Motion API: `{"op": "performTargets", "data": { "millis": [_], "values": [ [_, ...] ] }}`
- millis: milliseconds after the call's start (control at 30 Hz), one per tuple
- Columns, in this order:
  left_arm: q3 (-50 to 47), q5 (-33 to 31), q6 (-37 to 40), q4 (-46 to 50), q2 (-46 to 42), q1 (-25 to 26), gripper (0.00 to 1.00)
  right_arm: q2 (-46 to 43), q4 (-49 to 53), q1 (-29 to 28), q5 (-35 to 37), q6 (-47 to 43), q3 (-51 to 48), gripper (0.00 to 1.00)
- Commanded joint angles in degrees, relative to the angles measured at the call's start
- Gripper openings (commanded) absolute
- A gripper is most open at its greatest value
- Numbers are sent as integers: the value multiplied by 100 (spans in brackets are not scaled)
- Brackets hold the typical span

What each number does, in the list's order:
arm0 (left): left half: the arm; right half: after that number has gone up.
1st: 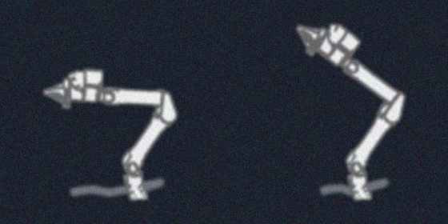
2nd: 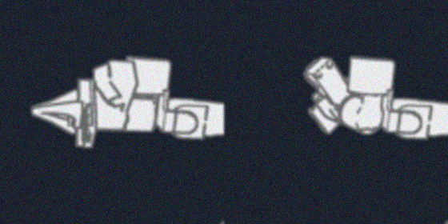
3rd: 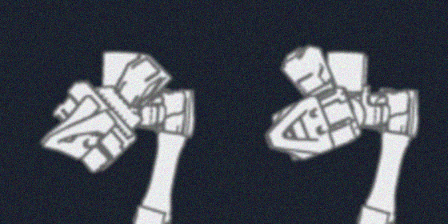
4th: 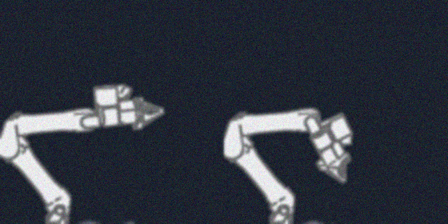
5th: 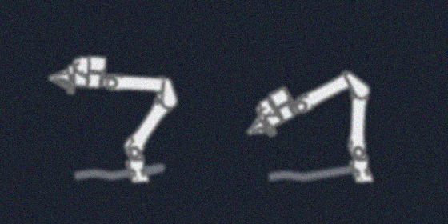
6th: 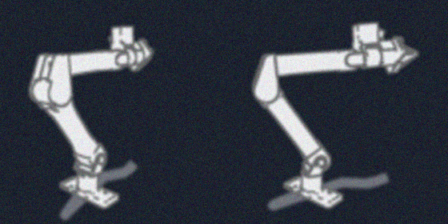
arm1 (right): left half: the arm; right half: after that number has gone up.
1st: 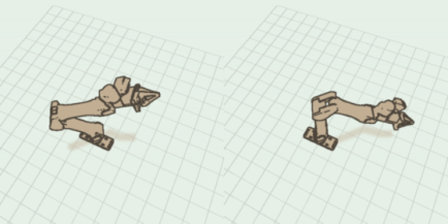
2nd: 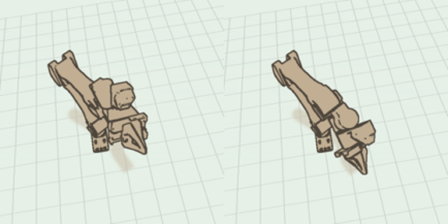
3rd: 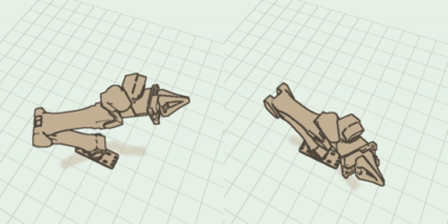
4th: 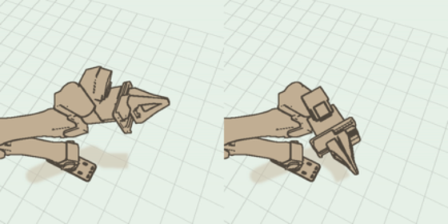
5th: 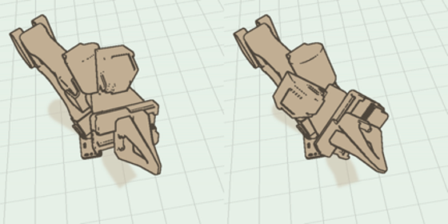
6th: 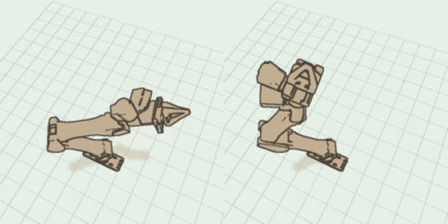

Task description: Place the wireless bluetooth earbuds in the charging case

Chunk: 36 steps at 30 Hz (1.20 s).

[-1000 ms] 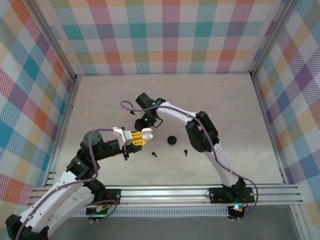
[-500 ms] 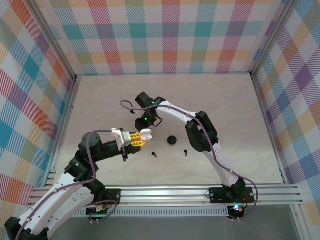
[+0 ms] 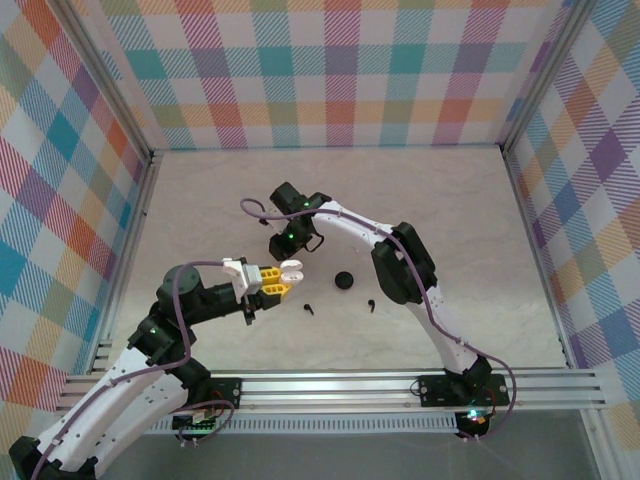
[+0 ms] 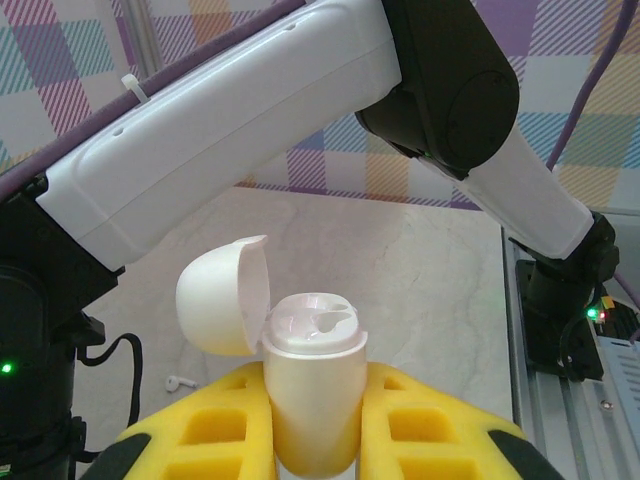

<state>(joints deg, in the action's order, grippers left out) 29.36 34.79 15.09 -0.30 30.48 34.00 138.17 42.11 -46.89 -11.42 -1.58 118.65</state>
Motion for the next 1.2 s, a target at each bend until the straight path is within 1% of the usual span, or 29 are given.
{"op": "performTargets", "data": {
  "millis": [0, 200, 267, 467, 600, 833, 1167],
  "values": [
    [-36, -55, 90, 11, -86, 43, 0, -219, 113, 14, -55, -85, 184, 27],
    [-53, -68, 90, -42, -60, 45, 0, -200, 184, 38, -347, -360, 233, 28],
    [-43, -55, 93, -41, -51, 43, 0, -89, 321, 65, -378, -607, 364, 28],
    [-36, -51, 91, -3, -51, 45, 0, 315, 798, 224, -472, -837, 898, 32],
    [-27, -60, 90, -13, -43, 45, 0, 470, 911, 235, -580, -1009, 993, 33],
    [-7, -40, 92, 14, -20, 45, 0, 697, 1034, 242, -483, -1098, 1049, 34],
    [-14, -51, 90, 30, -33, 44, 0, 688, 1163, 216, -756, -1057, 1002, 32]
  ]
}}
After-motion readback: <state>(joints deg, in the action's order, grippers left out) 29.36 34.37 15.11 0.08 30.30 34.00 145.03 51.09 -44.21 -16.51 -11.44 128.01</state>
